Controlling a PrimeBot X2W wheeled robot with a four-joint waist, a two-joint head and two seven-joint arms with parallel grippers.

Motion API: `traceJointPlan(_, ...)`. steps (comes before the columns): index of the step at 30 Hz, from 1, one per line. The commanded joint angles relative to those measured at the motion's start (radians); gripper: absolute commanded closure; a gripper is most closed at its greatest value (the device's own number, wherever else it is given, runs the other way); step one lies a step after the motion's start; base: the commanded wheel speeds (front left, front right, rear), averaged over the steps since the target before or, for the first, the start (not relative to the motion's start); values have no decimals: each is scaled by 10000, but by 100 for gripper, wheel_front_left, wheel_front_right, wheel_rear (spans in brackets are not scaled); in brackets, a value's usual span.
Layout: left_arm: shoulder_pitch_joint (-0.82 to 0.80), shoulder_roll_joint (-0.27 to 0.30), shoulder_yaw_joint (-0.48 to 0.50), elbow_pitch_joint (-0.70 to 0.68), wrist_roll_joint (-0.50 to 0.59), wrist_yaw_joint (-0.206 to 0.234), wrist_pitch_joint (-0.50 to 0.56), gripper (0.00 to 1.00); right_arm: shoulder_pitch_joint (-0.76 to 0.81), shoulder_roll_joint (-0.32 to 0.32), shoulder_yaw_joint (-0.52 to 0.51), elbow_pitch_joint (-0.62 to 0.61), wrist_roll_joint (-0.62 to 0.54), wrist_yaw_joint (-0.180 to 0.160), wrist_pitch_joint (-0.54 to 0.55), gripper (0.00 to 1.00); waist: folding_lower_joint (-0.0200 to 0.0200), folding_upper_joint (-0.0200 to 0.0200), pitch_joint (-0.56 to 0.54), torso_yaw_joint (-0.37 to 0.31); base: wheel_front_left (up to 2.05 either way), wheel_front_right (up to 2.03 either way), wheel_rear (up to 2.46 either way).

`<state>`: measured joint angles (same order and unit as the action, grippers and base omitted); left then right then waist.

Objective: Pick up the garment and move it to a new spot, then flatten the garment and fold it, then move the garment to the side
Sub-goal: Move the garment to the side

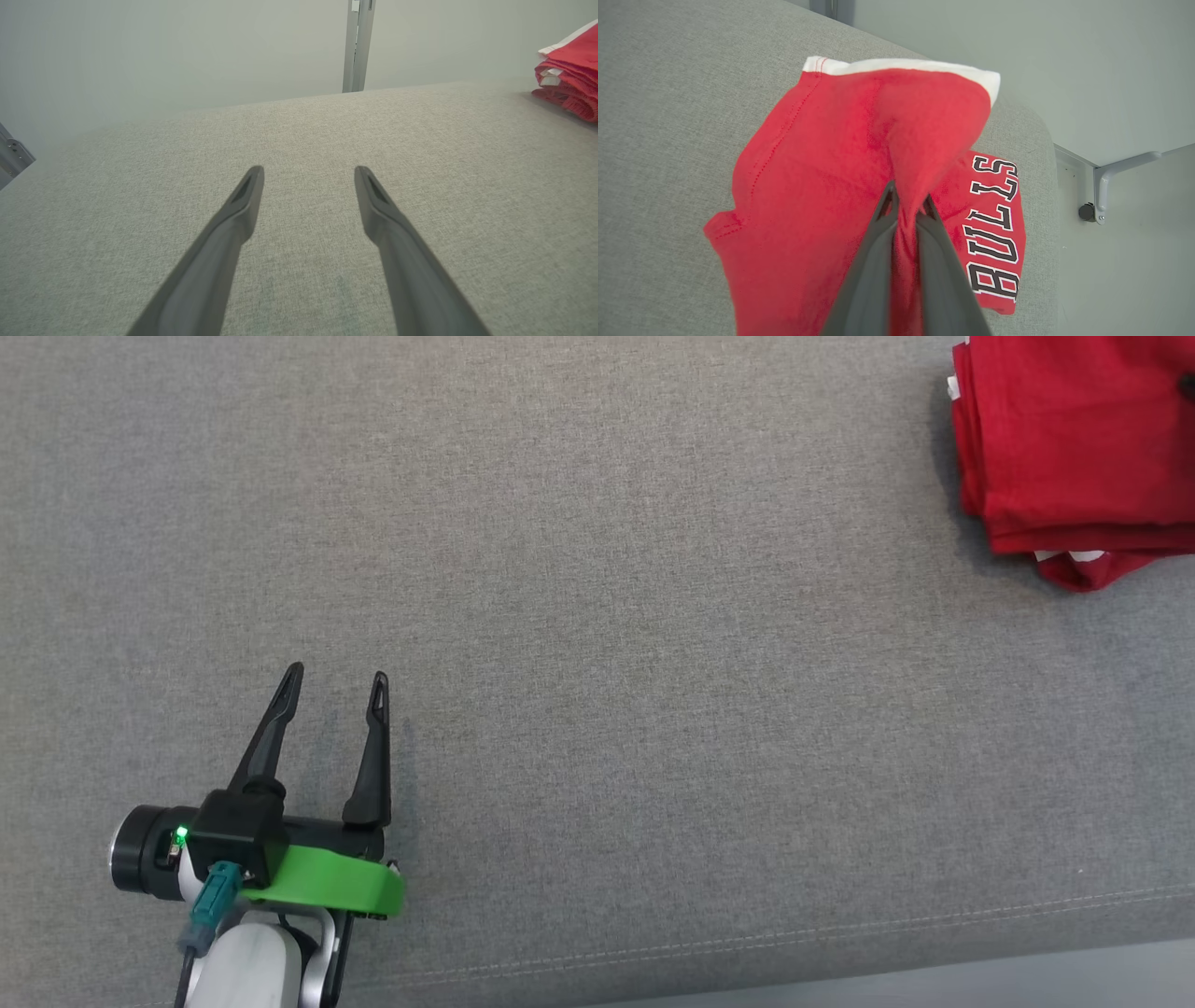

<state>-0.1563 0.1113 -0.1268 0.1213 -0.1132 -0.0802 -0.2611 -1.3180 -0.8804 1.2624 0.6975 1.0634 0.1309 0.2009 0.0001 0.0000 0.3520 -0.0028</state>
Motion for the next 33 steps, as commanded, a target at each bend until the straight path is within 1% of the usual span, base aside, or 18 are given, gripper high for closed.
traceJointPlan(1, -189, 89, 50, -72, 37, -17, -39, 0, -153, -160, 39, 67, 58, -5, 59, 100, -1, 0, 101, 22, 0, 0, 0)
traceJointPlan(14, -292, 268, 166, -387, 88, 30, -39, 0, -902, -670, 161, 495, -462, -11, 430, 100, -1, 0, 722, -26, 0, 0, 0)
traceJointPlan(20, -331, 263, 127, -409, 74, 21, -39, 0, -982, -792, 185, 696, -726, -11, 569, 100, -1, 0, 882, 19, 0, 0, 0)
traceJointPlan(27, -393, 292, 164, -380, 36, 32, -39, 0, -1033, -794, 200, 815, -986, -11, 471, 100, -1, 0, 901, 117, 0, 0, 0)
traceJointPlan(28, -393, 293, 169, -373, 28, 31, -39, 0, -1040, -787, 200, 843, -1052, -11, 453, 88, -1, 0, 898, 131, 0, 0, 0)
traceJointPlan(29, -394, 291, 174, -372, 22, 35, -39, 0, -1059, -772, 201, 871, -1151, -11, 409, 57, -1, 0, 900, 144, 0, 0, 0)
traceJointPlan(30, -398, 288, 177, -372, 18, 38, -39, 0, -1065, -758, 201, 902, -1283, -11, 387, 10, -1, 0, 900, 155, 0, 0, 0)
traceJointPlan(31, -400, 284, 178, -367, 16, 41, -39, 0, -1042, -744, 203, 938, -1413, -11, 397, 0, -1, 0, 898, 168, 0, 0, 0)
traceJointPlan(33, -397, 265, 182, -372, 11, 52, -39, 0, -1074, -733, 205, 997, -1718, -11, 317, 0, -1, 0, 894, 188, 0, 0, 0)
